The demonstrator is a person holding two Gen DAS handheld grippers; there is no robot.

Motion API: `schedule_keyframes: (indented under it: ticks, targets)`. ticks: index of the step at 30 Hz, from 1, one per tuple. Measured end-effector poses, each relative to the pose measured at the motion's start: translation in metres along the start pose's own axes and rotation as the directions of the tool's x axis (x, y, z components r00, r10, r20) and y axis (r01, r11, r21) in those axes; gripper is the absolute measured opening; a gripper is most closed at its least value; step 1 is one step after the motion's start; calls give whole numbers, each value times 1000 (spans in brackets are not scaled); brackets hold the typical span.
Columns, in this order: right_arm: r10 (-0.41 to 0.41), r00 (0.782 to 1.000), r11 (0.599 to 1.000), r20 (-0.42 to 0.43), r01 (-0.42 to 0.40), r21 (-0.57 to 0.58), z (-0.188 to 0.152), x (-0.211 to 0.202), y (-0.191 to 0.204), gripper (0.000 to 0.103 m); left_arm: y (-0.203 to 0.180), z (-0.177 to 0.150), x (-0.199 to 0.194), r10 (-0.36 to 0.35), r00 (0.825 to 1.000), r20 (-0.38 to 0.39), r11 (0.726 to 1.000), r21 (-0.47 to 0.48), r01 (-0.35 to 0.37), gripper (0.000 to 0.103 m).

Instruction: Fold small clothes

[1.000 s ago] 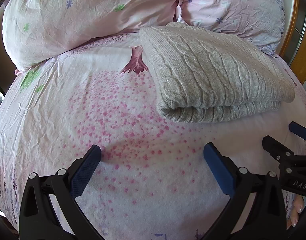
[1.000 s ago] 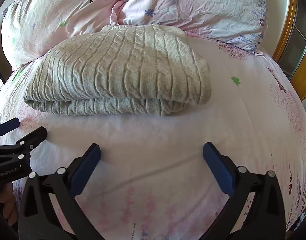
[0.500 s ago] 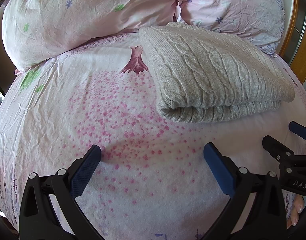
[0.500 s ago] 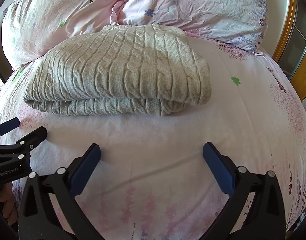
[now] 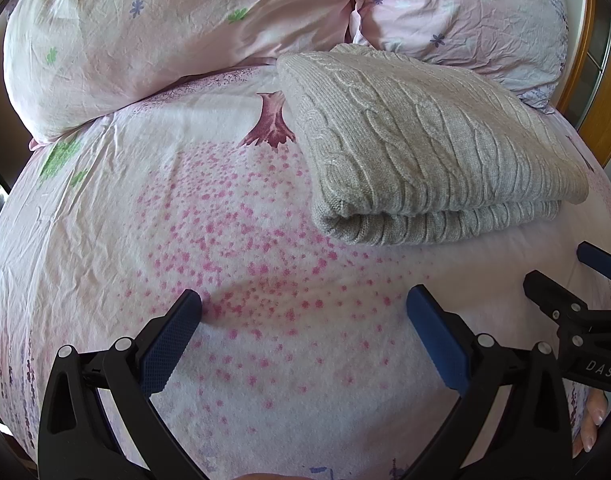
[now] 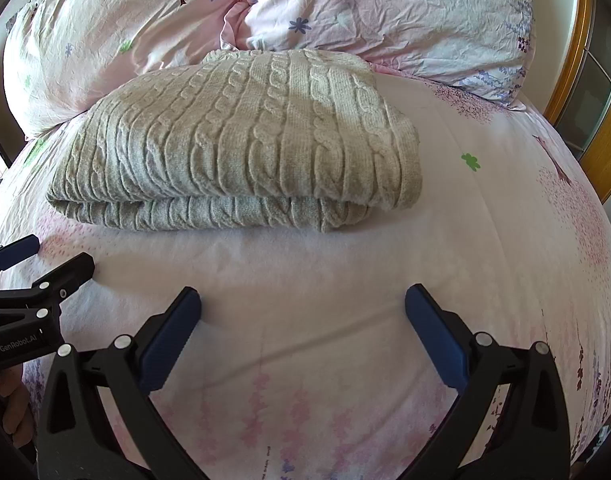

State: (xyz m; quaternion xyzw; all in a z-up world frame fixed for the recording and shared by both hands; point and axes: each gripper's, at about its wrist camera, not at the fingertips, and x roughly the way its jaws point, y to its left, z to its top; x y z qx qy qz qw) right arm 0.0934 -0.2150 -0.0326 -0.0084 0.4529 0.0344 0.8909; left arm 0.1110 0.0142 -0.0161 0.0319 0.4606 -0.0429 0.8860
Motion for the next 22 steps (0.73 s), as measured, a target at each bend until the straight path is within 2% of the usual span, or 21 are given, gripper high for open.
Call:
schedule_keyframes:
  ticks: [22]
  targets:
    - [-2,1000,1000,0,2,2,0,0,0,101,0,1,1,-1,1000,-3,1000,6,1,102]
